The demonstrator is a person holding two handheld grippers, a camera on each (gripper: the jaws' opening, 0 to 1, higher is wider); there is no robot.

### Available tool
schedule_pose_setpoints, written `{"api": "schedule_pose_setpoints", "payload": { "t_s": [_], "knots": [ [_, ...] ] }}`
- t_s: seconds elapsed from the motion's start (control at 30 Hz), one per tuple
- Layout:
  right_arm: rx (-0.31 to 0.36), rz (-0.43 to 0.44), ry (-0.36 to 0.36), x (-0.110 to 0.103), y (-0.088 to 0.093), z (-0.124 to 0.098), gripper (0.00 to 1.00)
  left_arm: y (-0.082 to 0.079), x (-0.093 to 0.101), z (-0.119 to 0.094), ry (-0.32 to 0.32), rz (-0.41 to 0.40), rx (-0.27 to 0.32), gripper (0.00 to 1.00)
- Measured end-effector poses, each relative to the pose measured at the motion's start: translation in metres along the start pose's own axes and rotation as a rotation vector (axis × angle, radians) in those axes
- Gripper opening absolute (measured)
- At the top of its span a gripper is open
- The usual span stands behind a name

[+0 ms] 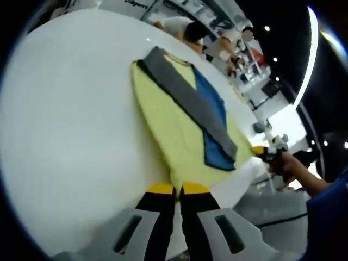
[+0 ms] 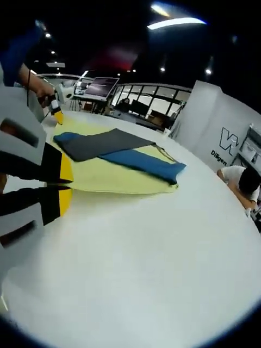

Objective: Fold the garment on the visible template until the final outline fits inside the template.

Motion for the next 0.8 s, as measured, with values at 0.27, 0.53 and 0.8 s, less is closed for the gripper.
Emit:
{"api": "schedule_pose_setpoints", "payload": {
  "t_s": [0.27,0.53,0.8],
  "knots": [
    [-0.052,-0.003,0.017,0.004,0.034,-0.014,0.0,0.013,0.016,-0.022,-0.017,0.087,-0.044,0.0],
    [-0.095,0.01,0.042,0.003,0.051,-0.026,0.0,0.027,0.034,-0.03,0.028,0.073,-0.088,0.0],
    [-0.068,0.002,0.036,-0.009,0.05,-0.029,0.0,0.019,0.038,-0.03,0.004,0.112,-0.057,0.0]
  ]
}}
Point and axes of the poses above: the point that each gripper's makers call its tool centre point, and the gripper's own axes: z roughly forward along the fingers, x roughly to its right, y roughly out of its underside, the point moved 7 cm from there along -z, roughly backward along the fingers, and after that the axes turned 12 degrees about y, right-handed, at the moved point
